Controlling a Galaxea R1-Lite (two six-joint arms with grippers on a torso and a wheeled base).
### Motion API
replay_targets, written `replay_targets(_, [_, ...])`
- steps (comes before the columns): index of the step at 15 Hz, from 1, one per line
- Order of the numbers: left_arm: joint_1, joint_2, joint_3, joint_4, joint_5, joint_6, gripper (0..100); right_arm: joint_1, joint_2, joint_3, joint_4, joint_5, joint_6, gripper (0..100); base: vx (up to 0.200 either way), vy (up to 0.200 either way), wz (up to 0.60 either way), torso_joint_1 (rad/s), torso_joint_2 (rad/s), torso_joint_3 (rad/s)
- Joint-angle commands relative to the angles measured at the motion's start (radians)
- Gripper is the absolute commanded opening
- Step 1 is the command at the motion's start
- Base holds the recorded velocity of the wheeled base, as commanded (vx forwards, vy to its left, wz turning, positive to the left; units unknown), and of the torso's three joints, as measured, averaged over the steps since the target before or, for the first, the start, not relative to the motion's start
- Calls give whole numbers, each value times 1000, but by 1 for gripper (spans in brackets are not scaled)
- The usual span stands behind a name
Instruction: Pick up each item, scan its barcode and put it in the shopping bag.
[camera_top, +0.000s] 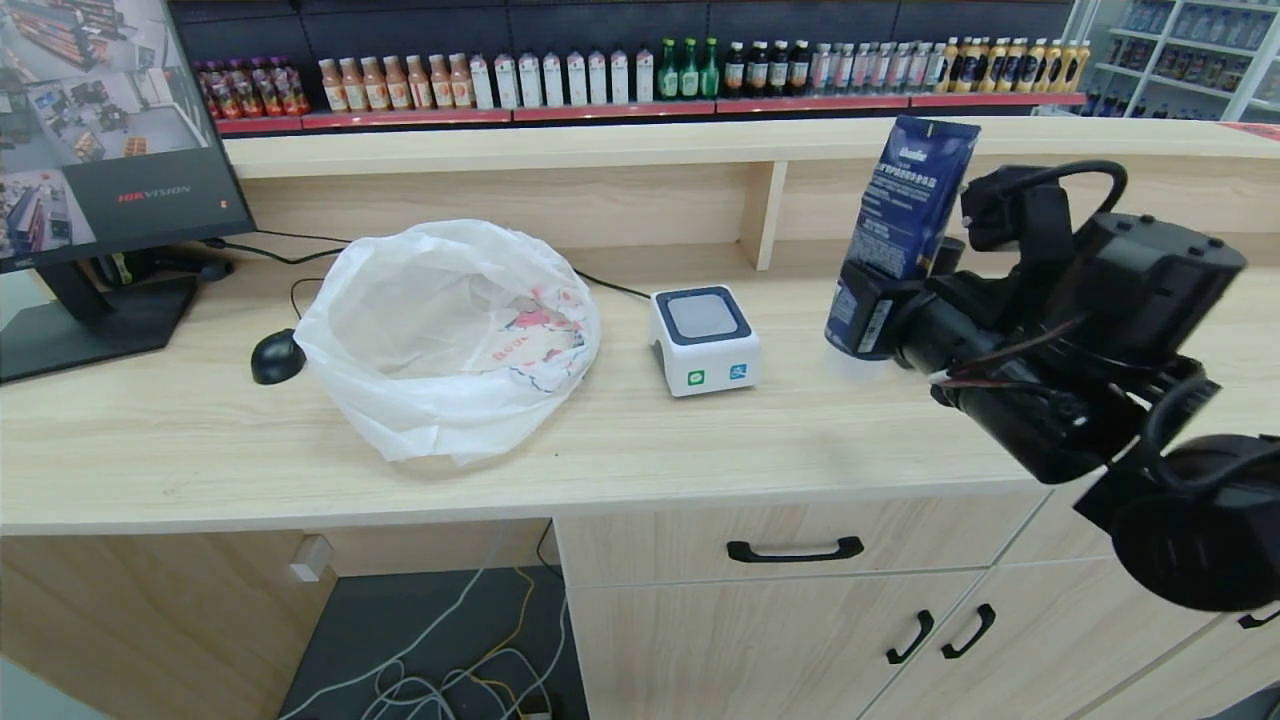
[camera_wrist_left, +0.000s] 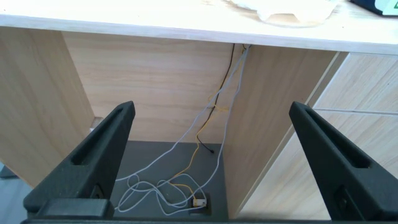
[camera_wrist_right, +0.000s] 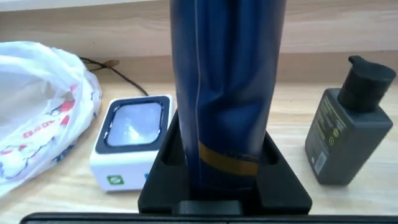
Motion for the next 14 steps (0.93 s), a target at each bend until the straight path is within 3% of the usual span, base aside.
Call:
replay_targets(1, [0,0,0,0,0,0,100,49,-123,163,-32,0,-3,0,0,0,0,0,0,0])
replay_targets(4, [0,0,0,0,0,0,100,69,-198,258,-47,-1,-20,0,0,0,0,0,0,0])
replay_targets(6, [0,0,0,0,0,0,100,87,-290,341,-44,6,-100,0,0,0,0,0,0,0])
replay_targets(10, [0,0,0,0,0,0,100,132,-370,459,-46,8,-103,0,0,0,0,0,0,0])
replay_targets(14, [0,0,0,0,0,0,100,136,-379,468,-46,86,-77,0,0,0,0,0,0,0])
